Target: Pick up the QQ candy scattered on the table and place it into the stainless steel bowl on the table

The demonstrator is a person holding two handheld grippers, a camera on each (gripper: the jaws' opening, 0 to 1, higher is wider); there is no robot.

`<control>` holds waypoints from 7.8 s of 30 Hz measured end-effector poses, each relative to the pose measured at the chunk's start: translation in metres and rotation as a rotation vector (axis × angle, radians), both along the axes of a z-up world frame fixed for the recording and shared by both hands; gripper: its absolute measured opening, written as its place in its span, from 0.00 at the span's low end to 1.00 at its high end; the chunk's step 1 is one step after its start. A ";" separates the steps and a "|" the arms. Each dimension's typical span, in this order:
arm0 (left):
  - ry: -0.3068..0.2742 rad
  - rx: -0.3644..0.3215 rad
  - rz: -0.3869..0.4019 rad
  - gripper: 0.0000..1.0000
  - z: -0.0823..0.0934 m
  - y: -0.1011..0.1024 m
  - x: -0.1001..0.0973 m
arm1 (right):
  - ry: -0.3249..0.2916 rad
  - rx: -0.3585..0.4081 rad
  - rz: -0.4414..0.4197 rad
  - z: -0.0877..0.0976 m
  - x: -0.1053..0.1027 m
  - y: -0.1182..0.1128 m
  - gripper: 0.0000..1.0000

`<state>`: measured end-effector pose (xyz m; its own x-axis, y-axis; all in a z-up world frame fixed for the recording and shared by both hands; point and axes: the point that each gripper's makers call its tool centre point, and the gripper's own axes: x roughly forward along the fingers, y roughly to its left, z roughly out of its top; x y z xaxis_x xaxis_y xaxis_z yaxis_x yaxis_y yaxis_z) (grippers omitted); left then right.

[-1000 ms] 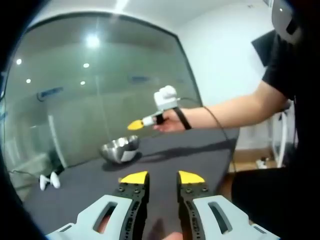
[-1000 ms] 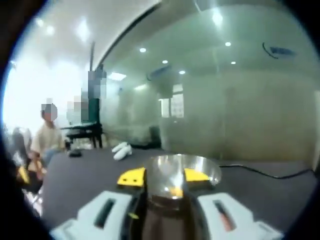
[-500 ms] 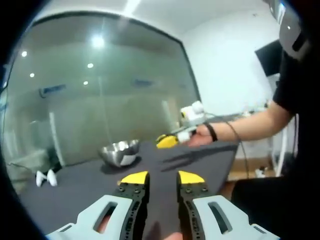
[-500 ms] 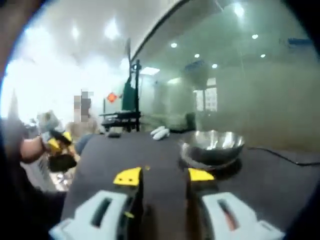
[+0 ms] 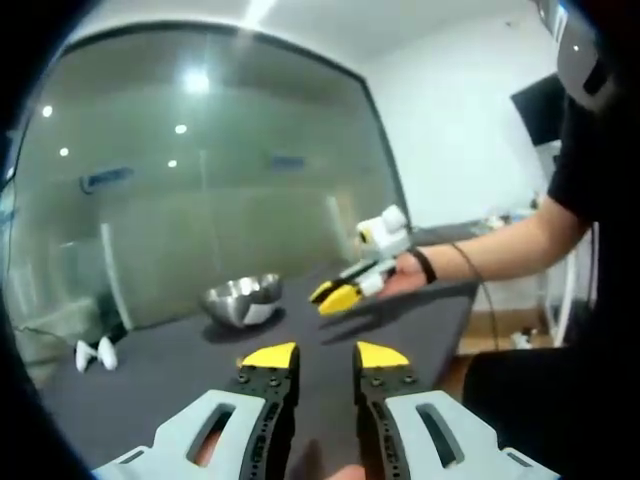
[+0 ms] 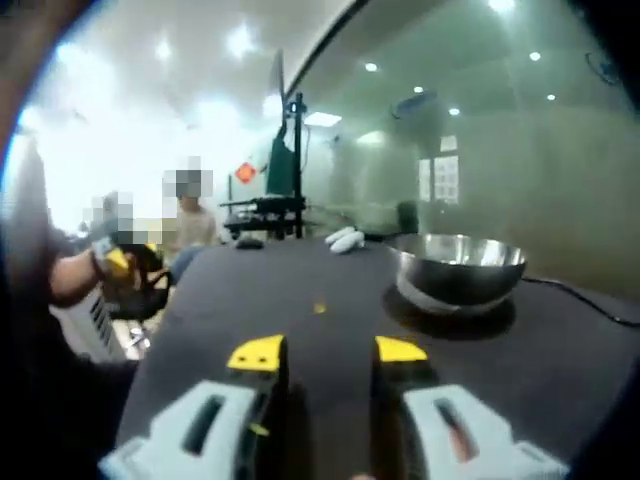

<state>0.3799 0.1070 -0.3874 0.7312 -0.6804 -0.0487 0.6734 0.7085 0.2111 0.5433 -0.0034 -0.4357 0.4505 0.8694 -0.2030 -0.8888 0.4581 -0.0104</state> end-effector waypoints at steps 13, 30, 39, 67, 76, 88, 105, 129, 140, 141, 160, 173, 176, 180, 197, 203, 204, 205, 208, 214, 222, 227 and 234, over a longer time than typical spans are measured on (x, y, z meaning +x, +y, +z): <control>0.008 -0.026 0.018 0.23 0.000 0.007 0.002 | 0.012 -0.085 0.021 -0.025 0.027 0.035 0.30; 0.025 -0.050 0.069 0.23 -0.002 0.026 0.010 | 0.029 -0.162 0.125 -0.037 0.038 0.103 0.32; 0.025 -0.049 0.064 0.23 -0.002 0.027 0.006 | 0.052 -0.156 0.145 -0.046 0.041 0.120 0.32; 0.011 -0.035 0.080 0.23 -0.002 0.036 0.007 | 0.025 -0.129 0.113 -0.044 0.048 0.139 0.12; 0.015 -0.029 0.084 0.23 -0.004 0.038 0.005 | -0.007 -0.131 0.126 -0.045 0.053 0.140 0.09; -0.011 -0.024 0.074 0.23 0.006 0.036 0.000 | -0.161 -0.082 0.041 -0.020 0.052 0.130 0.09; -0.011 -0.002 0.031 0.23 0.005 0.016 0.001 | -0.322 0.045 -0.314 0.046 0.059 0.054 0.09; 0.031 0.017 0.037 0.22 -0.007 0.012 0.001 | -0.509 0.022 -0.687 0.097 0.151 -0.002 0.09; 0.045 0.036 0.041 0.22 -0.010 0.014 0.005 | -0.425 0.081 -0.757 0.092 0.170 -0.015 0.10; 0.045 0.036 0.041 0.22 -0.010 0.014 0.005 | -0.415 0.084 -0.754 0.090 0.170 -0.015 0.13; 0.046 0.066 0.047 0.22 -0.011 0.011 0.002 | -0.345 0.123 -0.704 0.083 0.163 -0.014 0.17; 0.039 0.023 0.044 0.23 -0.008 0.003 0.003 | -0.321 0.105 -0.607 0.087 0.126 -0.023 0.18; 0.034 0.015 0.040 0.24 -0.006 0.001 0.002 | -0.298 0.117 -0.591 0.085 0.117 -0.023 0.18; 0.035 0.021 0.045 0.23 -0.007 0.002 0.002 | -0.268 0.119 -0.578 0.081 0.102 -0.034 0.19; 0.021 -0.010 0.096 0.30 -0.006 0.000 0.025 | -0.141 0.142 -0.485 0.059 -0.017 -0.111 0.24; 0.025 -0.009 0.089 0.32 -0.008 0.002 0.025 | -0.101 0.060 -0.415 0.040 -0.057 -0.122 0.27; 0.028 -0.014 0.087 0.31 -0.008 0.003 0.025 | -0.100 0.063 -0.411 0.039 -0.060 -0.123 0.27; 0.032 -0.020 0.088 0.31 -0.009 0.004 0.026 | -0.086 0.072 -0.406 0.037 -0.063 -0.125 0.27; 0.043 -0.022 0.097 0.31 -0.014 0.008 0.030 | -0.069 0.066 -0.402 0.030 -0.071 -0.128 0.27; 0.040 -0.028 0.102 0.31 -0.014 0.009 0.031 | -0.067 0.035 -0.389 0.014 -0.083 -0.131 0.26; 0.032 -0.038 0.113 0.31 -0.013 0.011 0.034 | -0.071 -0.002 -0.391 0.008 -0.088 -0.128 0.26; 0.033 -0.044 0.118 0.31 -0.013 0.013 0.033 | -0.086 -0.019 -0.360 0.012 -0.094 -0.124 0.26; 0.039 -0.034 0.112 0.31 -0.016 0.013 0.030 | -0.063 -0.009 -0.355 0.010 -0.096 -0.120 0.26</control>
<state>0.4098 0.1198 -0.4033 0.8008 -0.5963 -0.0563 0.5967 0.7862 0.1607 0.4468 -0.1233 -0.4262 0.7358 0.6548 -0.1728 -0.6719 0.7378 -0.0655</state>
